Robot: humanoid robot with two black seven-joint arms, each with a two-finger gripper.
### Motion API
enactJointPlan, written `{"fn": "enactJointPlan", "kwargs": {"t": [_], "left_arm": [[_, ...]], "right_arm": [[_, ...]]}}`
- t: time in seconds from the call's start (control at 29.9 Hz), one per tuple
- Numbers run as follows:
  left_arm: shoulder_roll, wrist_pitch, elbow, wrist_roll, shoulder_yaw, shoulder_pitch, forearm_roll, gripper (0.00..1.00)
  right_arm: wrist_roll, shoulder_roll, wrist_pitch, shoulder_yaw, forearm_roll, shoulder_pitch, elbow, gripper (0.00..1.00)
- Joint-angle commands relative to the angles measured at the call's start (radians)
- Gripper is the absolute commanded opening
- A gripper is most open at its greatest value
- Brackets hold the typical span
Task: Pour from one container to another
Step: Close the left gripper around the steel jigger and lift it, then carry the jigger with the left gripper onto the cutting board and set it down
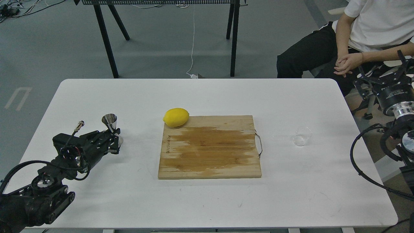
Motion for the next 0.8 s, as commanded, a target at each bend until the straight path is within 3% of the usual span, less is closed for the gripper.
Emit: {"fn": "enactJointPlan", "kwargs": {"t": [0.0,0.37,0.63,0.77], "left_arm": [[0.002,0.037,-0.027,-0.004,-0.003,-0.004,0.000,0.08],[0.068,0.053,-0.390,0.024,0.000,-0.019,0.000,0.07],[-0.006,0.012,-0.403,0.028,0.143,-0.114,0.000,0.06],[-0.098,-0.030,-0.374,0.077,0.226,-0.156,0.000,0.06]], "right_arm": [[0.000,0.000,0.000,0.001,-0.001,0.000,-0.002,1.00],[0.002,-0.015,0.000,0.003,0.001,-0.011,0.000,1.00],[0.002,-0.031,0.000,0.009,0.001,-0.031,0.000,1.00],[0.003,-0.031,0.000,0.007,0.001,-0.037,0.000,1.00]]}}
